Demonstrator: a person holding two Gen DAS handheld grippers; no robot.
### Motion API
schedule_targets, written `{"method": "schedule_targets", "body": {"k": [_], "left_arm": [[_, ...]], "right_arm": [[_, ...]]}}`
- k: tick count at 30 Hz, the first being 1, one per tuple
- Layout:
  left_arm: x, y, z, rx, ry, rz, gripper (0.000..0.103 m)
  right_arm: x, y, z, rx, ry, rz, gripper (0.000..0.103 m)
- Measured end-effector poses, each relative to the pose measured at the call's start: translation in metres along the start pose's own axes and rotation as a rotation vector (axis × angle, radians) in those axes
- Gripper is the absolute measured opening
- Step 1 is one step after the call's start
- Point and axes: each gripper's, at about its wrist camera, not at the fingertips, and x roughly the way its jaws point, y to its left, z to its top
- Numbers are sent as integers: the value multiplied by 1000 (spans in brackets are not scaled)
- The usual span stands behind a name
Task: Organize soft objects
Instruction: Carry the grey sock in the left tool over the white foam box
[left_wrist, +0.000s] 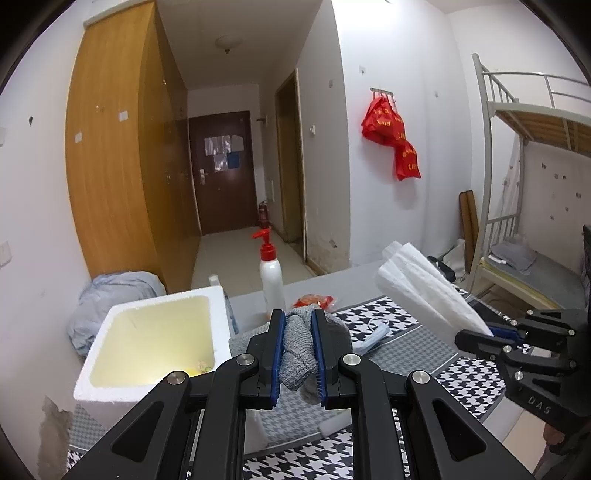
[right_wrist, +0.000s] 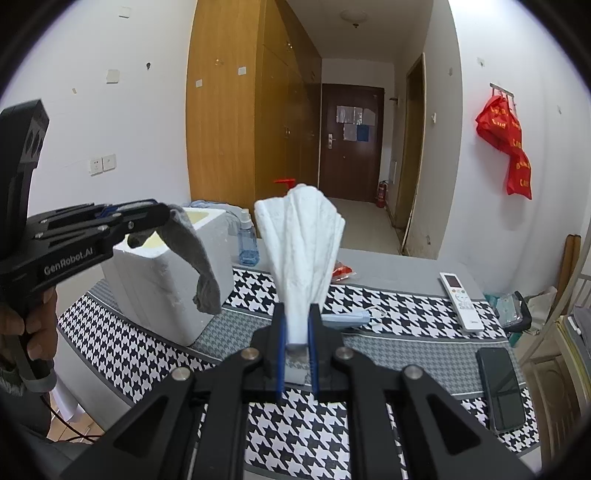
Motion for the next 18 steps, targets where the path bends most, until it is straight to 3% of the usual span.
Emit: {"method": "schedule_targets", "body": {"k": [18], "left_arm": [[-6,28,32,-21,-61,67,16]], "right_arm": [[7,11,13,-31,-21,28,13]]}}
